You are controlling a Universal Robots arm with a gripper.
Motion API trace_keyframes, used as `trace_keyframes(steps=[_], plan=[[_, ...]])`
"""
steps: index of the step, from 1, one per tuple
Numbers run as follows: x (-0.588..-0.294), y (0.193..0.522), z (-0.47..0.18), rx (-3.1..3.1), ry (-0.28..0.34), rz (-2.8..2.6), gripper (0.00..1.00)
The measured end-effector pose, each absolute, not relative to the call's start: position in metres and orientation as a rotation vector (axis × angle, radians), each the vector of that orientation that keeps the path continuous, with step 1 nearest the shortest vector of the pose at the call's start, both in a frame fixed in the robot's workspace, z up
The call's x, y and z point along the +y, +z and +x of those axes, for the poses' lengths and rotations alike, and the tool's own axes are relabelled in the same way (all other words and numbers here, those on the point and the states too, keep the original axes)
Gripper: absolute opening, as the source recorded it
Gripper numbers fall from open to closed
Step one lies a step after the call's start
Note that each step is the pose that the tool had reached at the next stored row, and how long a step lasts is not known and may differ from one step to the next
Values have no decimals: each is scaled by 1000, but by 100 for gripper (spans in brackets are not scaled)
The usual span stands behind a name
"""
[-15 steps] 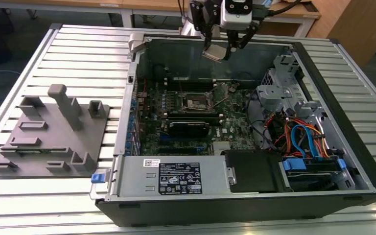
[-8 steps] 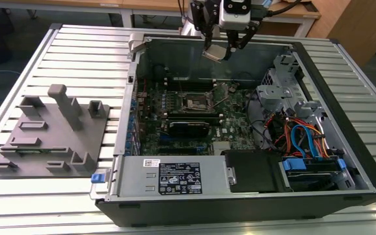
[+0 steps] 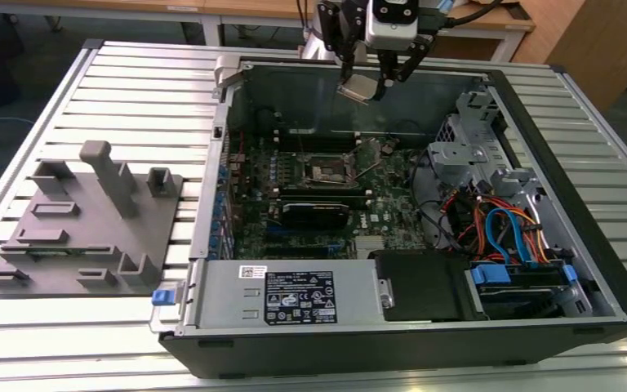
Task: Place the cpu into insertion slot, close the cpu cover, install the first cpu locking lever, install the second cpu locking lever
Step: 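Place the cpu into insertion slot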
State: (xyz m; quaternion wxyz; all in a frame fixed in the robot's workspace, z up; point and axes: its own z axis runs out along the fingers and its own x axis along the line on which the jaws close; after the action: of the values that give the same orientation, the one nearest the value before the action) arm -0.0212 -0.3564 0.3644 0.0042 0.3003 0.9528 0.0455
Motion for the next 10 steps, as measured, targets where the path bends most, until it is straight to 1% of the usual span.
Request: trace_keyframes(steps=[10], plan=[[-356, 364, -21, 2972, 142, 978, 54]])
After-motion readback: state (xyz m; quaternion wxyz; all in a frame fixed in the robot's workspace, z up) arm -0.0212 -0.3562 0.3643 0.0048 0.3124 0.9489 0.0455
